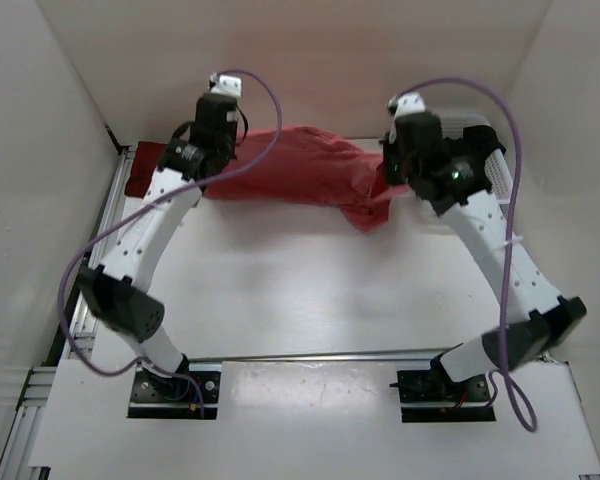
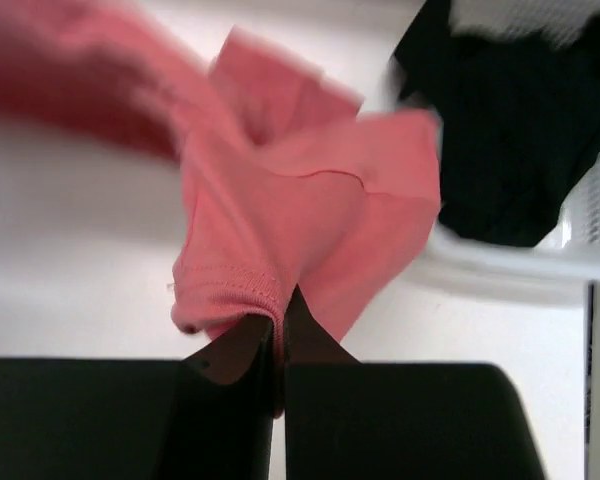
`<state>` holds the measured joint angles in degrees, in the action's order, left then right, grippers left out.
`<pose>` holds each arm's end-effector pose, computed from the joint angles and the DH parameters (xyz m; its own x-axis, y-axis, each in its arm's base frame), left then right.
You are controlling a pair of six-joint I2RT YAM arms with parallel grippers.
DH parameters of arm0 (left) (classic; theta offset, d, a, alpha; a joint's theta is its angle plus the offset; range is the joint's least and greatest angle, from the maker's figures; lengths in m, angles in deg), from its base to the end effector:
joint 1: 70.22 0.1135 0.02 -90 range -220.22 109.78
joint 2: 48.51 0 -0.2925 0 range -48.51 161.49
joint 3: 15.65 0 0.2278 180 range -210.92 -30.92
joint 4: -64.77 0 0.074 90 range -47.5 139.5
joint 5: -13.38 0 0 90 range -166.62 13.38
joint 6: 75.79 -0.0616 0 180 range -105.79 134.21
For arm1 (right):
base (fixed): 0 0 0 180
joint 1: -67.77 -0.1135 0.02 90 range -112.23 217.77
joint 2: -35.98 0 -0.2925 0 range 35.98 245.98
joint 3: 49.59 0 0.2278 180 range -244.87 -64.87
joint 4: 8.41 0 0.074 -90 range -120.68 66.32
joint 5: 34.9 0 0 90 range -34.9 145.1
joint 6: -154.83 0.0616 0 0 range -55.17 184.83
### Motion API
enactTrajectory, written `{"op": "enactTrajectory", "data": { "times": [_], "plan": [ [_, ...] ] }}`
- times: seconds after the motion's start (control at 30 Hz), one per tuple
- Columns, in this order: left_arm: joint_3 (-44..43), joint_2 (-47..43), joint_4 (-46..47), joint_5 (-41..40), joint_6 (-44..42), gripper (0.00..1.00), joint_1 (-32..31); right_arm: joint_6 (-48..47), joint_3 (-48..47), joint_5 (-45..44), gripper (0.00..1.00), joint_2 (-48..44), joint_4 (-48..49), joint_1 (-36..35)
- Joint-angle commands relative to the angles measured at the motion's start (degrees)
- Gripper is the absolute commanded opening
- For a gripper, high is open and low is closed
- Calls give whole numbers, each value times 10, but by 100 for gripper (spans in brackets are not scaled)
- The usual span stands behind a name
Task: Fold and stack the t-shirts
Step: Flatten out the tshirt
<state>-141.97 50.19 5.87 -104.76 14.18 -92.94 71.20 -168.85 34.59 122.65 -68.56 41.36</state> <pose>0.3578 -0.1183 0.4416 -0.4789 0.2010 -0.8545 -0.0310 0.9689 0.2453 0.2888 0.1193 0.4673 -0.4272 -0.0961 -0.8990 -0.0916 0.9938 -0.0627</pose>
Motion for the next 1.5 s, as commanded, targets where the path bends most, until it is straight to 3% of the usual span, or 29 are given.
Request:
{"op": "enactTrajectory", "data": {
  "times": [0.0, 0.2, 0.27, 0.3, 0.43, 0.6, 0.77, 0.87, 0.93, 1.1, 1.33, 1.47],
  "plan": [
    [161, -89, -35, -37, 0, 10, -28, 2, 166, -31, 0, -54, -56, -45],
    [520, -199, -35, -58, 0, 10, -52, 163, 421, 70, 2, -129, -64, -153],
    [583, -227, -43, -24, 0, 10, -58, 209, 491, 76, 20, -129, -37, -199],
    [632, -235, -49, -8, 0, 10, -58, 222, 511, 81, 51, -129, -27, -207],
    [690, -278, -78, 48, 0, 10, -64, 275, 562, 95, 68, -176, 5, -218],
    [690, -293, -106, 104, 0, 10, -69, 360, 629, 113, 70, -311, 47, -185],
    [696, -303, -106, 104, 0, 10, -69, 428, 755, 248, 70, -386, 138, -75],
    [702, -309, -106, 109, 0, 10, -69, 444, 783, 233, 70, -404, 146, -27],
    [707, -309, -106, 109, 0, 10, -69, 421, 797, 216, 70, -397, 167, -3],
    [707, -309, -106, 104, 0, 10, -69, 361, 815, 312, 69, -294, 241, 61],
    [696, -321, -111, 99, 0, 10, -47, 355, 816, 214, 68, -255, 184, 55],
    [690, -321, -111, 92, 0, 10, -41, 343, 763, 151, 68, -212, 108, 60]
  ]
}}
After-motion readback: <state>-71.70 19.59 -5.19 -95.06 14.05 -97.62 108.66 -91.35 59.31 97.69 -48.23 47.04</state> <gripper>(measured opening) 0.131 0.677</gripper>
